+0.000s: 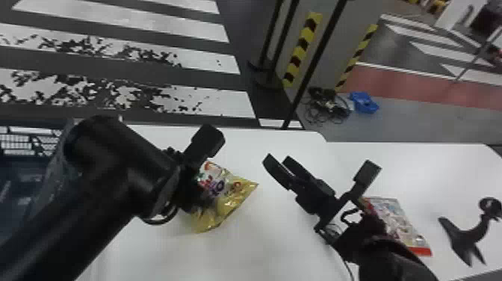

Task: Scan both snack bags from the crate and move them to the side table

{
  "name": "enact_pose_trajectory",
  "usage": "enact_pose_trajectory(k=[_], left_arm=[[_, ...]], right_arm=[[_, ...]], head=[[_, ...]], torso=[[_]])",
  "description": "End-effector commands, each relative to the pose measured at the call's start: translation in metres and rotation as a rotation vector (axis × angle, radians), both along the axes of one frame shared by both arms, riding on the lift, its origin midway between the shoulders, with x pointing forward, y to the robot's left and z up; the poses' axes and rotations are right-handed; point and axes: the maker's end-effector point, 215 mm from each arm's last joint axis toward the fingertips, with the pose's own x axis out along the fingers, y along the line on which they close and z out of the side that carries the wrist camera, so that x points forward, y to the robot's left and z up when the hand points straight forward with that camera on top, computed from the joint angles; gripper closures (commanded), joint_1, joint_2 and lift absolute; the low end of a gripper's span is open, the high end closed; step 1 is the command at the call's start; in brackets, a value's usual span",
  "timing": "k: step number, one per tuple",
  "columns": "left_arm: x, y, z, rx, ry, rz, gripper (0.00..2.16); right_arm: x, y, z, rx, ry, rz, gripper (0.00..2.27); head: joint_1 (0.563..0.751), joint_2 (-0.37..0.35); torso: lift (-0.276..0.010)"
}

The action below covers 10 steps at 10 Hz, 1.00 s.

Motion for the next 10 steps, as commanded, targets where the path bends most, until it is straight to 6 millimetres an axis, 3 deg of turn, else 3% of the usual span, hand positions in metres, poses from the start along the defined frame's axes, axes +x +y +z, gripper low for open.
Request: enact_pose_trajectory(k=[1, 2, 3, 8, 10], left_arm=[[-0.004, -0.005, 0.001, -0.010, -0.001, -0.007, 1.69], [-0.005, -0.011, 0.007, -0.027, -0.013, -0.017, 1.18], [-0.008, -0.013, 0.010, -0.030, -0.012, -0.022, 0.06], [-0.021, -0.002, 0.037, -0.039, 0.009, 0.006, 0.02], [-0.014, 0.004, 0.062, -0.090, -0.011, 0.047, 0.03]], right_arm=[[0.002, -0.001, -0.001, 0.000, 0.000, -0.002, 0.12], [0.003, 0.000, -0.001, 0.000, 0.002, 0.000, 0.12], [0.005, -0.001, -0.001, -0.003, 0.002, -0.003, 0.12], [0.012, 0.001, -0.002, -0.014, 0.012, 0.000, 0.12], [0.012, 0.002, -0.004, -0.021, 0.017, 0.001, 0.12]], head=[[0.695, -0.350], [0.695, -0.350], [0.695, -0.350], [0.695, -0.350], [0.695, -0.350]], torso=[[-0.095], [-0.095], [-0.095], [-0.095], [-0.095]])
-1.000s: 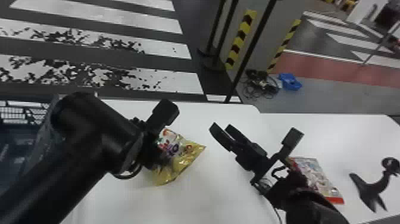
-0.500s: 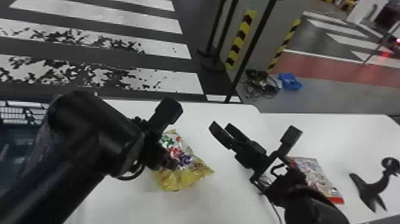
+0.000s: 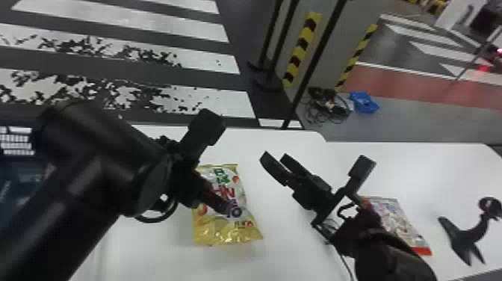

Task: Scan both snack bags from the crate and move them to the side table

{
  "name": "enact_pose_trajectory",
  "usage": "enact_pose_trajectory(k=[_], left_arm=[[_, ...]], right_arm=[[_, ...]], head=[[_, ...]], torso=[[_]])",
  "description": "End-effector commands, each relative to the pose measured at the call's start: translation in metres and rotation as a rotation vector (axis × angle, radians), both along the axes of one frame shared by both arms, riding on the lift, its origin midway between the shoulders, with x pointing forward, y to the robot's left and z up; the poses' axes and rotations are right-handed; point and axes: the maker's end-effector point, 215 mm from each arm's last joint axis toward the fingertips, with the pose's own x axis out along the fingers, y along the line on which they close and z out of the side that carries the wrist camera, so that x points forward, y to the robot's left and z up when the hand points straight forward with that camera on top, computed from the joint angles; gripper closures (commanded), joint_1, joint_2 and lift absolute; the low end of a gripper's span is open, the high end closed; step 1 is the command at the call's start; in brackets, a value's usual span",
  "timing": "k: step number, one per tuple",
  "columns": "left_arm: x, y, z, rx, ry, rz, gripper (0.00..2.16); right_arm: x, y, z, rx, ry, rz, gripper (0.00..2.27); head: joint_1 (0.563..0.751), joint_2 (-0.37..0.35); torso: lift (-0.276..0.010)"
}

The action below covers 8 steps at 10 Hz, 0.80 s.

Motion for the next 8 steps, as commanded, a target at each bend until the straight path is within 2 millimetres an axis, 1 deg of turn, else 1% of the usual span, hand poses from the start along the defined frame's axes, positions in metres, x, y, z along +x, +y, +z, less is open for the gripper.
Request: enact_pose_trajectory(k=[1, 4, 5, 6, 7, 8], left_arm=[[0.004, 0.008, 0.018, -0.064, 0.008, 0.045, 0.03], [0.015, 0.086, 0.018, -0.075, 0.009, 0.167, 0.03], [0.015, 0.116, 0.017, -0.072, 0.002, 0.207, 0.03], [0.017, 0.148, 0.020, -0.072, -0.018, 0.251, 0.03], [0.020, 0.180, 0.026, -0.071, -0.049, 0.299, 0.03], [0.027, 0.209, 0.037, -0.082, -0.099, 0.340, 0.03]], right_arm=[[0.000, -0.001, -0.002, -0.003, 0.004, -0.001, 0.12], [0.003, -0.005, -0.005, -0.007, 0.010, -0.003, 0.12], [0.002, -0.006, -0.007, -0.008, 0.013, -0.004, 0.12], [0.002, -0.005, -0.007, -0.009, 0.013, -0.002, 0.12], [0.002, -0.006, -0.008, -0.012, 0.017, -0.001, 0.12], [0.002, -0.005, -0.009, -0.014, 0.016, 0.001, 0.12]], head=[[0.695, -0.350], [0.695, -0.350], [0.695, -0.332], [0.695, -0.303], [0.695, -0.266], [0.695, -0.230]], torso=[[-0.095], [-0.095], [-0.095], [-0.095], [-0.095], [-0.095]])
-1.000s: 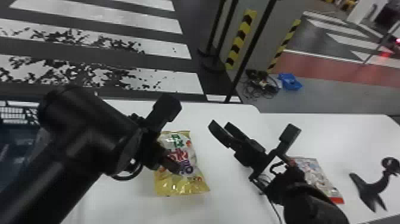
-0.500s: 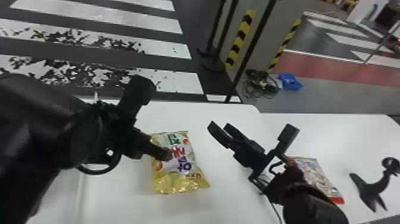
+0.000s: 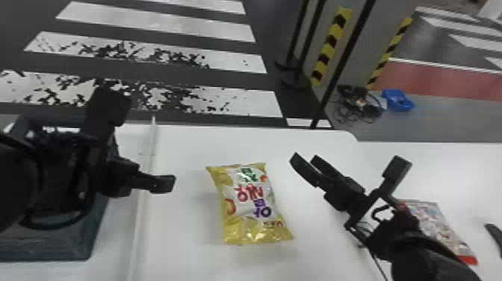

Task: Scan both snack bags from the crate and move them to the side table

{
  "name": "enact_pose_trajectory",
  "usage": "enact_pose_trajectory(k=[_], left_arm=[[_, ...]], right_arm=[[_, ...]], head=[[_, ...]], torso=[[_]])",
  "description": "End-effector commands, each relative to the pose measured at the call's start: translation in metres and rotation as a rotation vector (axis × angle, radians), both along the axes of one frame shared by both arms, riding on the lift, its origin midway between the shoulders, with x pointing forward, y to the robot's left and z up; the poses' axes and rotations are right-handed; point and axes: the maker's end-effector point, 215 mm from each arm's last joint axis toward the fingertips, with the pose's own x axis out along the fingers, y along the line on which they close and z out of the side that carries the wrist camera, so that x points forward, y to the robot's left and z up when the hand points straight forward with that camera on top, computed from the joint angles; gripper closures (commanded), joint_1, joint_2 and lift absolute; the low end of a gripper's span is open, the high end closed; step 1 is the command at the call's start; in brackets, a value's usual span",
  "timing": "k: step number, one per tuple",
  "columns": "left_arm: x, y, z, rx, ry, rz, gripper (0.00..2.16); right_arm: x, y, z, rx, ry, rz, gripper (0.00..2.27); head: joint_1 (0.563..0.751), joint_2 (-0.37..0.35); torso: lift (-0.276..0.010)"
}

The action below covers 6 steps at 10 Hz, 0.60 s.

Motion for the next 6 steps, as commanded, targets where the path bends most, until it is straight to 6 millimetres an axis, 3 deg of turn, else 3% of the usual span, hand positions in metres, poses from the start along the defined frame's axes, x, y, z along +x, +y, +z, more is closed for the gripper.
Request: enact_pose_trajectory(k=[1, 2, 3, 6], left_arm=[[0.011, 0.042, 0.018, -0.020, -0.083, 0.066, 0.03], [0.018, 0.061, 0.032, -0.033, -0.141, 0.081, 0.03], [0.027, 0.068, 0.051, -0.039, -0.216, 0.084, 0.03], [0.052, 0.082, 0.083, -0.035, -0.408, 0.127, 0.03]], right_arm=[[0.000, 0.003, -0.002, 0.001, 0.003, 0.006, 0.12], [0.000, 0.004, -0.002, 0.000, 0.004, 0.009, 0.12], [0.001, 0.005, -0.002, -0.002, 0.003, 0.012, 0.12], [-0.001, 0.005, -0.003, -0.005, 0.007, 0.015, 0.12]], head=[[0.695, -0.209], [0.695, -0.178], [0.695, -0.148], [0.695, -0.106]], torso=[[-0.095], [-0.095], [-0.095], [-0.095]])
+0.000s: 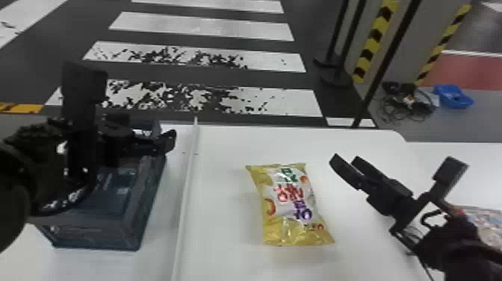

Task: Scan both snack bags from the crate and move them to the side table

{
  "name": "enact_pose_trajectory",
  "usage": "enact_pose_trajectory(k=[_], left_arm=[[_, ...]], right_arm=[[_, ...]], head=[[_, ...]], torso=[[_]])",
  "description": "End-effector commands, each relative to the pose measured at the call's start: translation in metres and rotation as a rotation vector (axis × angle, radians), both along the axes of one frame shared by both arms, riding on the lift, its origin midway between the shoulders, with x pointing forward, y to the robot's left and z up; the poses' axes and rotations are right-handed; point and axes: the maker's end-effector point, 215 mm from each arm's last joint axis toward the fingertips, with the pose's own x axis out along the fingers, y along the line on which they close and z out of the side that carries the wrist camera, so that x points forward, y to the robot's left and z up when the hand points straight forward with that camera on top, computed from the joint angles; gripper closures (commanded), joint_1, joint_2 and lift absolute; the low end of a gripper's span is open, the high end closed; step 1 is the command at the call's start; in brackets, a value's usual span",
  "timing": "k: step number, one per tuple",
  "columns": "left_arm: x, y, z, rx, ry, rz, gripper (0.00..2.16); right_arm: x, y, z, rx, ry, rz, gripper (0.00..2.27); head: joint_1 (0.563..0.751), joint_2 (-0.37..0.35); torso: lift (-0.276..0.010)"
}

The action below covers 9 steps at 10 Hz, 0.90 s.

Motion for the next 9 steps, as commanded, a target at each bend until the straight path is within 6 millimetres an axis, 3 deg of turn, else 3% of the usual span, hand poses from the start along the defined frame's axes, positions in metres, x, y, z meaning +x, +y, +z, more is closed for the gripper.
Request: enact_pose_trajectory(k=[1, 2, 3, 7, 9], left_arm=[[0.014, 0.006, 0.023, -0.017, -0.138, 0.034, 0.03], [0.021, 0.013, 0.056, -0.044, -0.304, 0.065, 0.03], [0.019, 0.023, 0.071, -0.051, -0.377, 0.087, 0.03], [0.003, 0.051, 0.108, -0.071, -0.555, 0.115, 0.03], [-0.003, 0.062, 0.112, -0.081, -0.600, 0.111, 0.03]], right_arm=[[-0.001, -0.002, -0.002, -0.004, 0.003, -0.001, 0.12], [-0.003, -0.003, -0.003, -0.014, 0.006, 0.004, 0.12], [-0.005, -0.005, -0.006, -0.026, 0.013, 0.011, 0.12], [-0.024, -0.010, -0.028, -0.132, 0.056, 0.020, 0.12], [-0.042, -0.009, -0.042, -0.213, 0.094, 0.017, 0.12]], head=[[0.695, -0.098], [0.695, -0.090], [0.695, -0.085], [0.693, -0.060], [0.695, -0.055]], torso=[[-0.095], [-0.095], [-0.095], [-0.095], [-0.095]])
